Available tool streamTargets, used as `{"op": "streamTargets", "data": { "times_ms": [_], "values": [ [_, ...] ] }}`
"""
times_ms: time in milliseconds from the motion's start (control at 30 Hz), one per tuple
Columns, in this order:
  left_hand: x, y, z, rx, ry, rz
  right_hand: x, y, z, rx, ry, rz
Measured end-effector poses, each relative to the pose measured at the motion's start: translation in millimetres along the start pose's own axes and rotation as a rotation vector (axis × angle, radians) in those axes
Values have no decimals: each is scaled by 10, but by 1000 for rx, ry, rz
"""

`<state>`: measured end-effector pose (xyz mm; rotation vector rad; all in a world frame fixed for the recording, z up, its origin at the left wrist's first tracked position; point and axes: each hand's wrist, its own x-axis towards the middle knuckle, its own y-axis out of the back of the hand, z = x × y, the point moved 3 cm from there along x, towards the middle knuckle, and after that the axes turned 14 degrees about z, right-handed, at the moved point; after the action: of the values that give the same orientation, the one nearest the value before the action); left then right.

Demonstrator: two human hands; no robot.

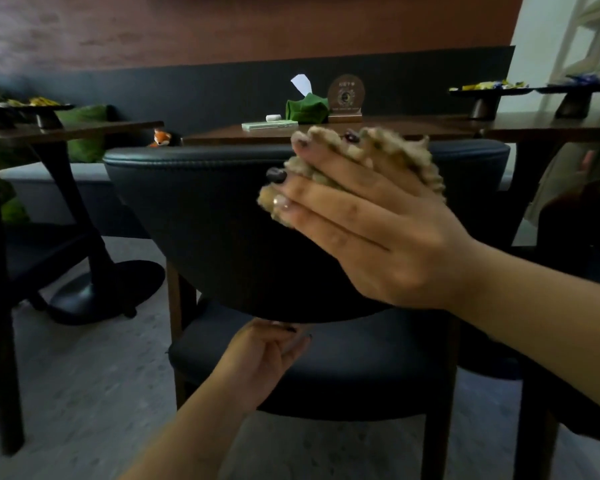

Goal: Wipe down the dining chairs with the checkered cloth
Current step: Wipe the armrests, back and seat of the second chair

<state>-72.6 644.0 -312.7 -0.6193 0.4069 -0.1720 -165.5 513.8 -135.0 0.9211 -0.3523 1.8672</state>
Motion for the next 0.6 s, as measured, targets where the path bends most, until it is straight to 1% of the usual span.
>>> {"op": "streamTargets", "data": {
  "times_ms": [67,133,167,200,233,300,333,367,400,433,467,500,533,600],
  "values": [
    [57,100,103,-137,-48,57,38,-83,-33,-98,2,10],
    [85,140,182,-172,-78,77,-63,-123,-94,-148,24,-15],
    [82,136,196,-163,-82,75,-152,-142,-143,-148,40,-55],
    [68,126,198,-147,-83,73,-271,-175,-214,-124,68,-130],
    [57,115,194,-132,-84,71,-419,-215,-302,-95,110,-242],
    [55,114,178,-103,-78,83,-672,-271,-457,44,127,-556],
    [64,126,178,-91,-73,95,-778,-284,-513,87,85,-707],
    [72,140,180,-80,-71,107,-876,-293,-544,81,44,-792],
    [74,152,186,-69,-70,117,-939,-299,-563,48,64,-863],
    [68,159,196,-59,-71,121,-962,-307,-571,49,115,-884],
    [58,164,204,-45,-72,120,-955,-306,-578,98,168,-837],
    [49,165,213,-26,-73,115,-912,-296,-580,144,187,-716],
    [45,162,222,0,-74,110,-777,-266,-559,181,161,-599],
    [48,156,217,27,-70,106,-420,-195,-429,270,57,-419]
  ]
}}
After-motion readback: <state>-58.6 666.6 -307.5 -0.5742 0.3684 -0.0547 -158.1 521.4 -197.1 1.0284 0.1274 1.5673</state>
